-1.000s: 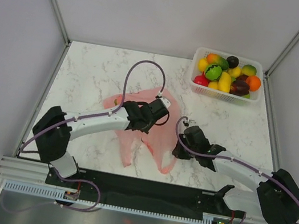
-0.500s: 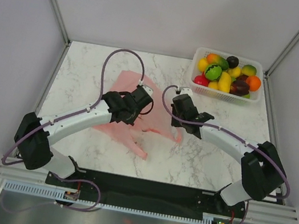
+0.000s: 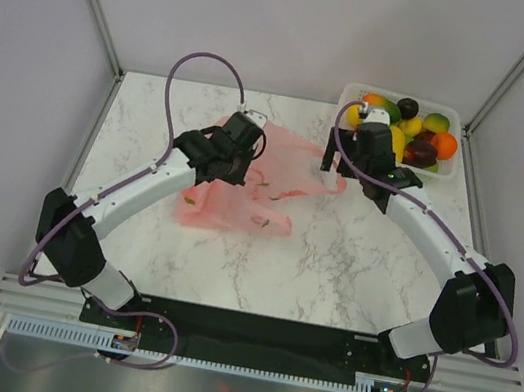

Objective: Place the fake fruits into the plastic bag and tie a complex knot
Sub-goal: Open the plastic bag at the center of the board.

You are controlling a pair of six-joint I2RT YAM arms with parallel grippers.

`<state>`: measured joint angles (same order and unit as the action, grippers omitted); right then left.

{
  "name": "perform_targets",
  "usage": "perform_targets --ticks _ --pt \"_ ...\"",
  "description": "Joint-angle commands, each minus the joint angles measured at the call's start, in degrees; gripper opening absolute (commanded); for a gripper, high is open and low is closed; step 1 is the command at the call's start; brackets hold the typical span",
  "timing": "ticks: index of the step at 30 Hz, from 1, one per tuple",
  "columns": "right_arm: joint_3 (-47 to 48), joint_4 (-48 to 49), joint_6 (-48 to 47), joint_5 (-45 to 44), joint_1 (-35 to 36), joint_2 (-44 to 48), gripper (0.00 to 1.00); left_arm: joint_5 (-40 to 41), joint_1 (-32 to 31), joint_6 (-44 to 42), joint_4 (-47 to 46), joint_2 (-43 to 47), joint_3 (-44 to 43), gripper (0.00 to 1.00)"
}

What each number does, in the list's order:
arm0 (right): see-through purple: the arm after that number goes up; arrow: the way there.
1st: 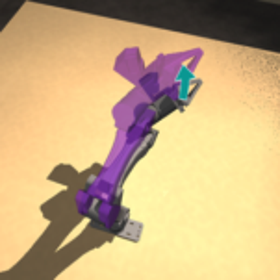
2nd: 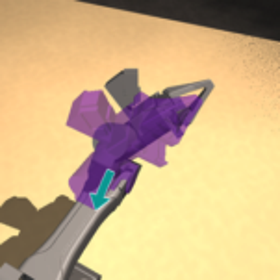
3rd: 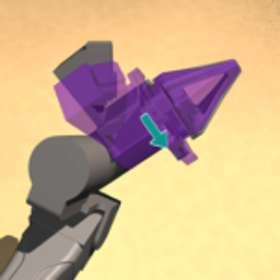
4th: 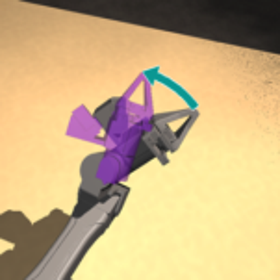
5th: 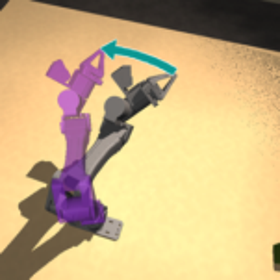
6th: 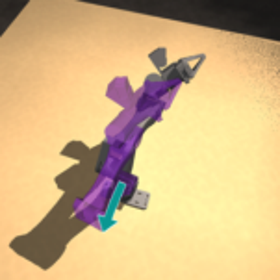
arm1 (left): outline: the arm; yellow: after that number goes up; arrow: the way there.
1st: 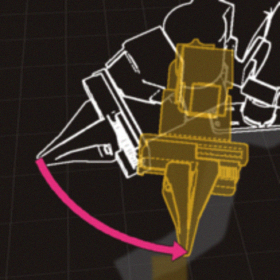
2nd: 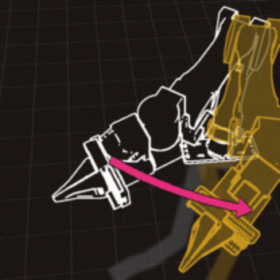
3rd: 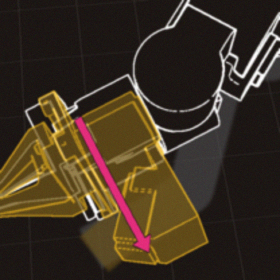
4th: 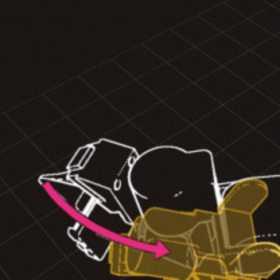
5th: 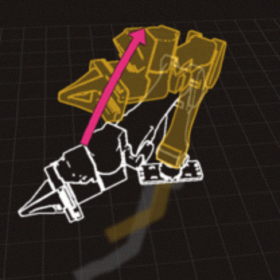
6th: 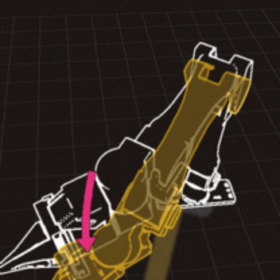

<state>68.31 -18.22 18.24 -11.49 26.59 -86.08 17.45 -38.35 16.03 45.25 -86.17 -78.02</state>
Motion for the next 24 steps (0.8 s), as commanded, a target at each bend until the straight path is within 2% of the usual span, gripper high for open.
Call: perform_targets --ticks 1,6,8,9,11,13,15,17,24 --pt "5.5 -0.1 -0.1 -1.0 -3.7 -0.8 0.98 -0.5 0.2 -0.9 -1.9 -2.0 -4.9 0.02" --pt "13.2 -0.5 2.1 -3.2 -7.3 -8.1 0.98 -2.6 0.2 -0.7 -1.8 -6.5 -7.8 0.02" --pt "16.1 -0.4 0.9 3.0 -9.4 -12.3 0.97 -3.0 0.3 -0.6 -1.8 -8.4 -9.1 0.02" --pt "16.1 -0.2 0.1 10.2 -9.6 -13.0 0.97 -2.9 0.7 -0.6 -1.8 -9.6 -9.6 0.02" --pt "14.2 1.5 -1.2 15.7 -9.5 -12.5 0.97 -5.0 1.7 0.0 -1.9 -10.3 -9.5 0.02" --pt "11.5 3.5 -4.0 26.1 -9.5 -10.9 0.98 -7.0 3.3 0.7 -2.0 -11.5 -9.3 0.02" --pt "10.4 3.4 -2.9 23.2 -9.5 -9.0 0.98 -9.3 3.8 0.9 -2.4 -11.4 -8.6 0.02" --pt "9.9 3.1 -2.2 14.9 -9.7 -8.2 0.98 -10.1 3.8 0.7 -3.0 -10.9 -7.8 0.02" --pt "15.4 1.2 3.6 5.6 -15.4 -12.7 0.98 -10.2 3.7 0.0 -5.8 -5.8 -3.1 0.02"
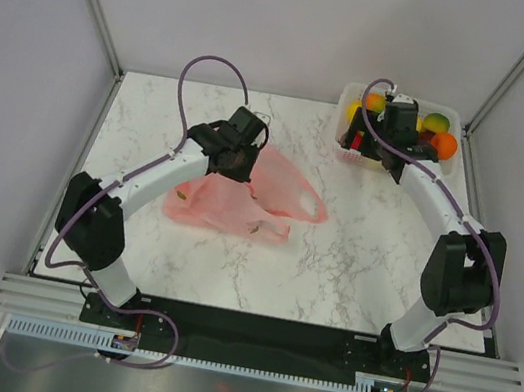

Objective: Place the fake fruits into the plastic bag and tie a complex knot
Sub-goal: Open the plastic bag at the center of the board, then pick up the fake fruit from the bin.

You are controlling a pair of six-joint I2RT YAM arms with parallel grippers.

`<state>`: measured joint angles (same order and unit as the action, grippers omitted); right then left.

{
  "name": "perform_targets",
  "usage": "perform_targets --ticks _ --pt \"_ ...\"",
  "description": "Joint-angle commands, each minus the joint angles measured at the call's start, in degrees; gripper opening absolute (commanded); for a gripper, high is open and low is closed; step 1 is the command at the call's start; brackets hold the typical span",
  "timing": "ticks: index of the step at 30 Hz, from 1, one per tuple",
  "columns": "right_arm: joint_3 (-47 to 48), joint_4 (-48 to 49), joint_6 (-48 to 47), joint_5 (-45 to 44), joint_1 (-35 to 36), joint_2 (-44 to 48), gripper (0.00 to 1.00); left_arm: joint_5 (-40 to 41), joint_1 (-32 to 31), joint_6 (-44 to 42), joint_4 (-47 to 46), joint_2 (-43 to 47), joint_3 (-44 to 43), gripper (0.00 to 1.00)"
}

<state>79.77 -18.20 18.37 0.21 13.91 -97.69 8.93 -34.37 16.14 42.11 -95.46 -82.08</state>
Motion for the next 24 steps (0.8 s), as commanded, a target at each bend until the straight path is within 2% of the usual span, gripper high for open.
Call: perform_targets --ticks 1,5,9,12,20,21,22,24 --pt "4.9 1.7 5.1 -7.6 -3.2 -1.8 0.97 -1.7 -0.3 -0.2 -3.0 4.1 1.6 0.02" --pt "7.9 3.9 8.5 -11.0 -4.7 -6.1 0.98 -0.8 -0.6 -0.9 -3.0 4.5 2.3 0.02" --pt "13.4 4.1 7.7 -14.0 -4.8 -12.8 0.98 1.3 -1.7 -1.6 -2.7 5.2 2.7 0.02" --pt "17.2 4.3 7.6 -19.4 -4.8 -16.6 0.98 2.8 -2.4 -1.9 -2.7 5.3 2.8 0.02" --pt "24.4 4.6 8.3 -22.2 -4.9 -24.7 0.98 2.3 -2.4 -1.7 -2.6 5.1 2.5 0.02" --pt "24.7 4.8 8.3 -22.3 -4.9 -25.1 0.96 2.3 -2.4 -1.7 -2.6 5.2 2.5 0.02" --pt "25.0 5.0 8.1 -22.2 -4.8 -25.4 0.88 2.3 -2.4 -1.7 -2.5 5.2 2.5 0.02" --pt "24.6 5.7 7.8 -21.6 -4.9 -25.1 0.81 2.3 -2.5 -1.8 -2.5 5.1 2.5 0.02"
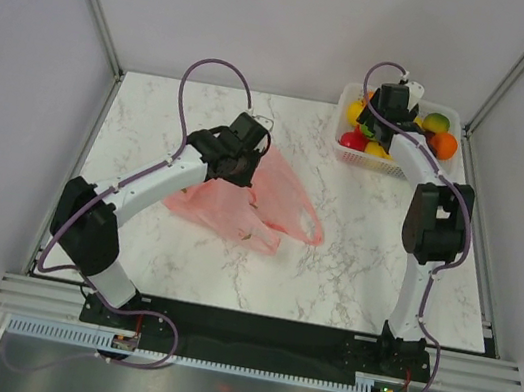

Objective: Place the fake fruits into the plastic bag and tie a complex knot
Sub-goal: Pick up the fake fruit from the bin, then place the fake fruit in the plastic bag.

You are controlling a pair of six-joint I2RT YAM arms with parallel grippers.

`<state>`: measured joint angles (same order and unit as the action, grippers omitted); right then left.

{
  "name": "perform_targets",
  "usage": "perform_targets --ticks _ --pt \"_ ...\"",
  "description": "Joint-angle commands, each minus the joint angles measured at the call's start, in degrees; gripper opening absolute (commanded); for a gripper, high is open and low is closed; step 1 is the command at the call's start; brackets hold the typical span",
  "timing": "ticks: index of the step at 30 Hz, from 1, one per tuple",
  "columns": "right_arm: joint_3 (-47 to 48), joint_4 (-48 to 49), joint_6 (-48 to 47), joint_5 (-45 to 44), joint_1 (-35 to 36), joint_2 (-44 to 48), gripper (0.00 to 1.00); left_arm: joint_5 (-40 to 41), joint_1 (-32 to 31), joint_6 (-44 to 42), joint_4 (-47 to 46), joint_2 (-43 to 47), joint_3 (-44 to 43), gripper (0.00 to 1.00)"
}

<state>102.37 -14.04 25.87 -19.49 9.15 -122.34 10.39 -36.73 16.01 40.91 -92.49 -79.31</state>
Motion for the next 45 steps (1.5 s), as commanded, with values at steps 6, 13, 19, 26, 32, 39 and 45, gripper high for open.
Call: perform_targets --ticks 6,13,19,26,32,39,45 --pt "-2.2 4.5 -1.3 -0.5 0.2 4.7 0.67 0.5 -0.1 -1.7 -1.3 2.1 -0.4 0.02" --pt "-8.8 5.3 -4.9 2.2 2.3 14.9 0.63 0.6 0.0 -1.9 -1.4 2.0 -0.4 0.02" --pt "-20.2 4.5 -4.9 8.2 6.7 27.7 0.62 -0.2 0.0 -2.1 -1.4 1.8 -0.5 0.02" --pt "-37.4 5.8 -0.9 19.3 12.6 44.6 0.61 -0.6 0.0 -2.3 -1.6 2.0 -0.6 0.02" --pt "-54.9 11.2 5.3 26.9 19.1 55.3 0.61 -1.2 0.0 -2.3 -1.7 2.6 -0.6 0.02" --pt "-64.9 25.0 9.2 28.1 26.2 55.1 0.62 -2.7 0.0 -2.1 -1.6 3.0 -0.7 0.02" --pt "-62.7 32.8 8.1 24.8 30.1 46.7 0.61 -6.6 0.0 -1.9 -1.7 3.6 -0.5 0.02"
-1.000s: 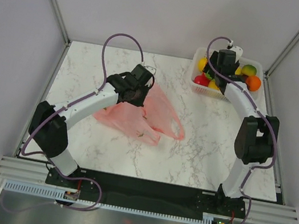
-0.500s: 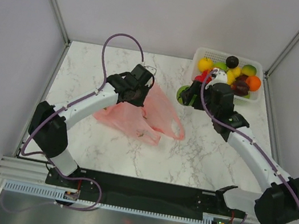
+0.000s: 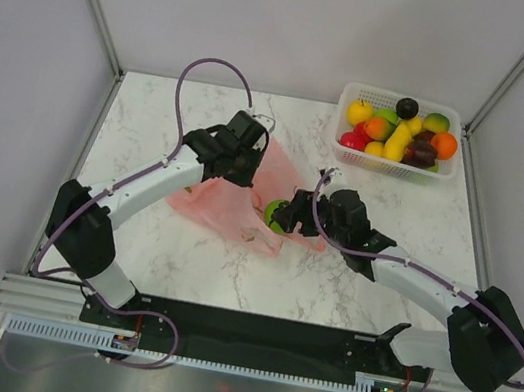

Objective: Place the fake fruits into the plastic bag and tie a complex knot
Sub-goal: Place the fake fruit in the plastic bag.

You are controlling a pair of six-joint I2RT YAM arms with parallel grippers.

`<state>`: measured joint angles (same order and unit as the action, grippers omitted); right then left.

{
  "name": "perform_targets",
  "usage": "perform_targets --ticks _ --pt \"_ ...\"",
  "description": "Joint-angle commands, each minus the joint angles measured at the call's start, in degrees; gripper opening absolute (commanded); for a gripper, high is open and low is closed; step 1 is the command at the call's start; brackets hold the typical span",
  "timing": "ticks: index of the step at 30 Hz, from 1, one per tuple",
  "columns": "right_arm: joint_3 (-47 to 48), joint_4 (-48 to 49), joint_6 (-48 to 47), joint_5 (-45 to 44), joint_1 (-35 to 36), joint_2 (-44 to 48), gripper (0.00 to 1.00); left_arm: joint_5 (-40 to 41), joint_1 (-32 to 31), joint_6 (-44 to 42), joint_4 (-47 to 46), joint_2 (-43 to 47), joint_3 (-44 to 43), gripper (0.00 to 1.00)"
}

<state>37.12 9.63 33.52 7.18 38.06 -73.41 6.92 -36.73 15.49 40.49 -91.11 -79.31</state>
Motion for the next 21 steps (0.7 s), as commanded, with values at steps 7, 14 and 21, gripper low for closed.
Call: perform_targets --ticks 7,14,21 --pt "3.2 21.7 2.0 -6.7 2.1 -8.1 0.61 -6.5 0.0 -0.3 -1.3 2.7 -0.6 0.02" --pt "6.7 30.4 4.2 -12.4 4.7 -18.7 0.83 -10.0 0.0 -0.8 -3.0 6.1 -0.1 0.02" --pt "3.9 32.7 3.5 -18.3 6.8 -20.0 0.98 -10.1 0.1 -1.1 -4.3 7.2 1.6 0.02"
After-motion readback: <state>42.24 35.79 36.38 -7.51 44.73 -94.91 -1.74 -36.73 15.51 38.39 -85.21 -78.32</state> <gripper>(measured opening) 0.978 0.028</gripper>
